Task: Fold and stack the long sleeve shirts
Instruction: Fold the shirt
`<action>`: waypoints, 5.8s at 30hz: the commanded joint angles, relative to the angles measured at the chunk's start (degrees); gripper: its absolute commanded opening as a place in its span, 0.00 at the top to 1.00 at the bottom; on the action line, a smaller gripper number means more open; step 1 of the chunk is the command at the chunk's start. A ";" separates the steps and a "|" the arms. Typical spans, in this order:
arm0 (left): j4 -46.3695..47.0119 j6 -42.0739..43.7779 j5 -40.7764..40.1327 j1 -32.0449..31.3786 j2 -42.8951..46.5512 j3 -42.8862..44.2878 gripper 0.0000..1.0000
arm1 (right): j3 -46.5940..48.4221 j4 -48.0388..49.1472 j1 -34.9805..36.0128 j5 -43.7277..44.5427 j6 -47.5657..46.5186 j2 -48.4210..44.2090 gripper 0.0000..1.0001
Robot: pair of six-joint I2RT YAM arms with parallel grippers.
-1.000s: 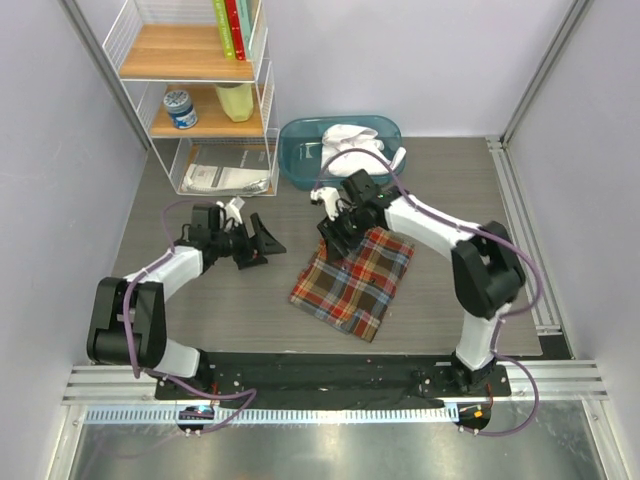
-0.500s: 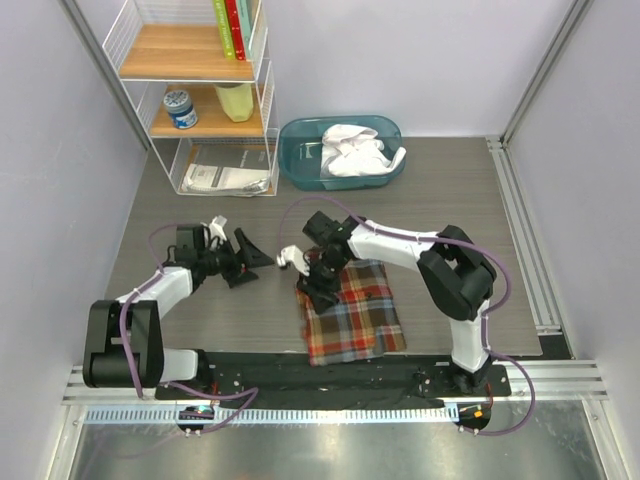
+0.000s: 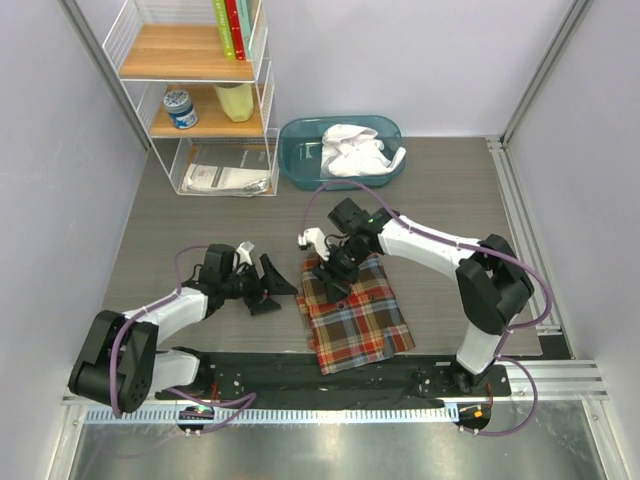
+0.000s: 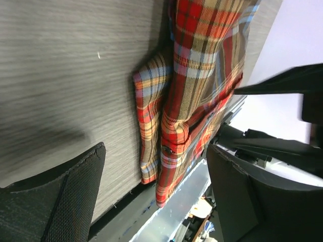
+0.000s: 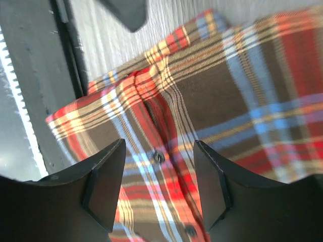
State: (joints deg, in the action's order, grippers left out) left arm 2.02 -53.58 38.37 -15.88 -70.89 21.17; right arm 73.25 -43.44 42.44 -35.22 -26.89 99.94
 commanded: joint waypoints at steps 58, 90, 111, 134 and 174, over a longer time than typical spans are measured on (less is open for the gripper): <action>-4.78 15.50 -1.81 -5.75 -30.19 24.52 1.00 | 3.47 15.85 -8.86 6.74 20.13 9.58 0.31; -63.13 48.50 -71.77 -13.02 -15.49 53.90 1.00 | -11.20 10.48 -22.31 3.41 21.09 -14.07 0.00; -60.82 35.63 -48.84 -34.04 -41.80 80.44 0.31 | -12.70 11.71 -29.77 -4.15 28.73 -9.50 0.00; -59.07 103.67 -17.79 -13.04 -25.42 54.68 0.54 | -17.79 25.69 -32.59 -10.57 43.86 -1.59 0.27; -26.20 30.21 7.51 6.47 -7.96 34.66 0.38 | 16.55 8.72 -15.73 -3.89 21.99 22.65 0.60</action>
State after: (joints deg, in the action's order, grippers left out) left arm -27.51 -20.29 40.64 -11.09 -86.06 59.90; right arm 83.35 -35.77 21.98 -39.24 -0.62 119.90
